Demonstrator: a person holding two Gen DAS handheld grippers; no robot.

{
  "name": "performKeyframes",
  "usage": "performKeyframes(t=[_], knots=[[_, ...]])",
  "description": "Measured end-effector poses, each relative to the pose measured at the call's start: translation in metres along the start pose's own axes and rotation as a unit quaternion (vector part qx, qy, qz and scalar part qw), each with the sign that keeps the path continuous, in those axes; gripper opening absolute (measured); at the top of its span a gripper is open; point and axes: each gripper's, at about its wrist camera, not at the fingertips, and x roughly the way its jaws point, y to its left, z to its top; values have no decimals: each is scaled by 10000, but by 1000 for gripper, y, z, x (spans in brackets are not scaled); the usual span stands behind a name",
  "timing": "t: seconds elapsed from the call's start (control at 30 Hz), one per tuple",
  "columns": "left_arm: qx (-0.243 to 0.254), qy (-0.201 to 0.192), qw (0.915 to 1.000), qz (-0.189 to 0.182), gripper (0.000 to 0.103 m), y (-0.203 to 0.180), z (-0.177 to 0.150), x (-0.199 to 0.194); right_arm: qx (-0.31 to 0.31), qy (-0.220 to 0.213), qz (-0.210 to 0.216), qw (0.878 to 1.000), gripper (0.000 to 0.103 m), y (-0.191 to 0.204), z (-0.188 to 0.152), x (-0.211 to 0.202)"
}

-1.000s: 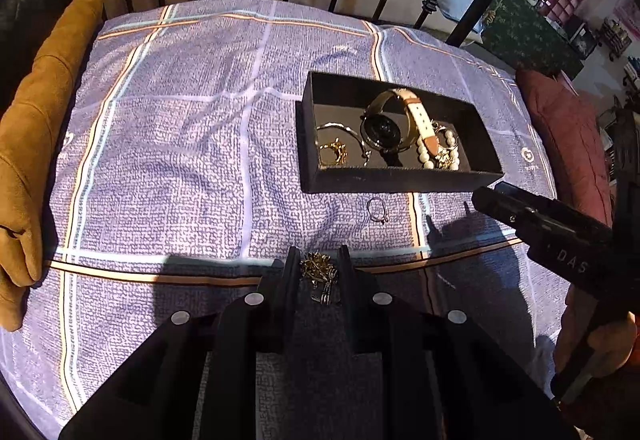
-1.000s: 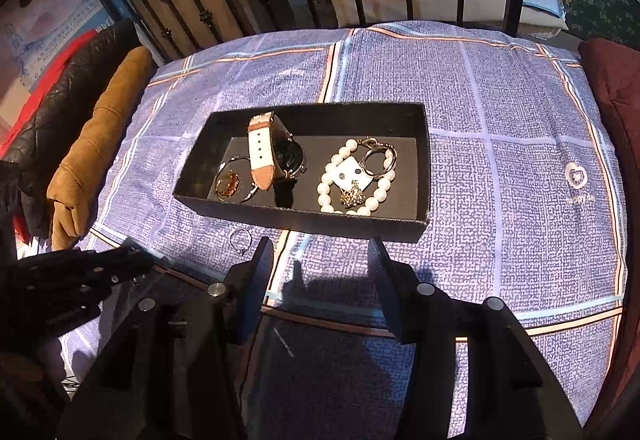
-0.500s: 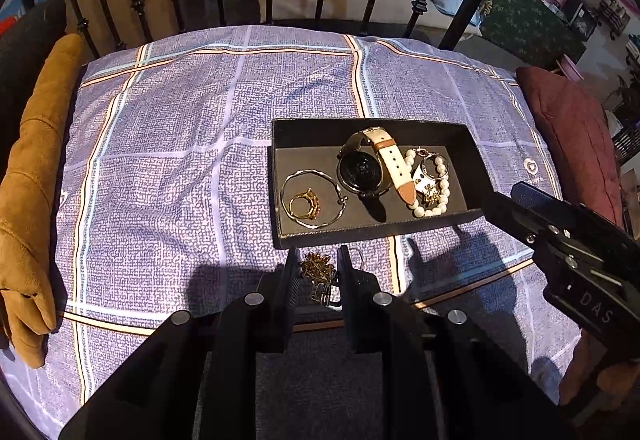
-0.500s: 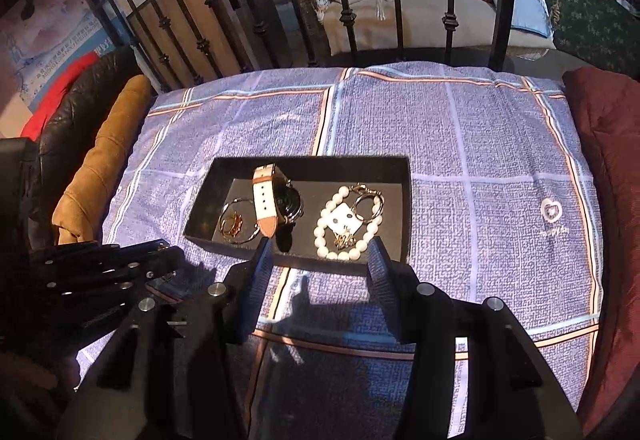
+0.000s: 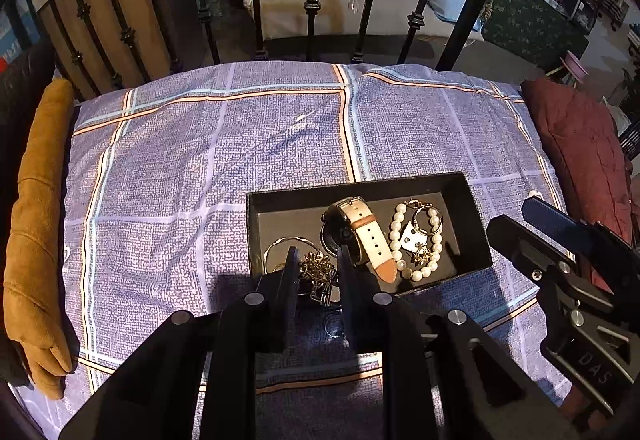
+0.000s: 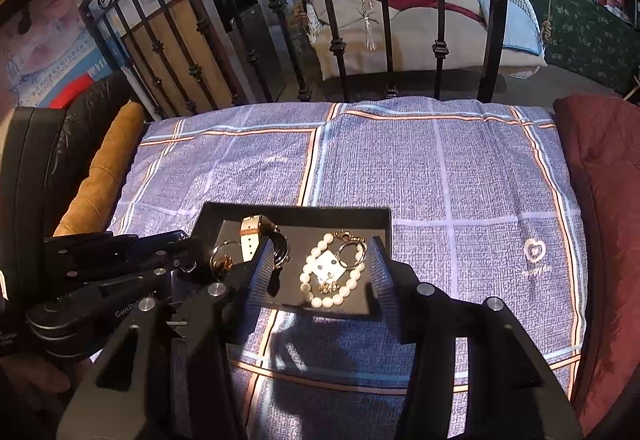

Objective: Organize jewelry
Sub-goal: 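Carry the brooch with the left tool into the box and open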

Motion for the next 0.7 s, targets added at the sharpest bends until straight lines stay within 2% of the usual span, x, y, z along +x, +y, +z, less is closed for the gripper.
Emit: performKeyframes(t=[0.7], knots=[[53, -143, 9997, 169, 18, 4, 16, -1, -68, -52, -29, 10000, 50, 4, 9, 7]])
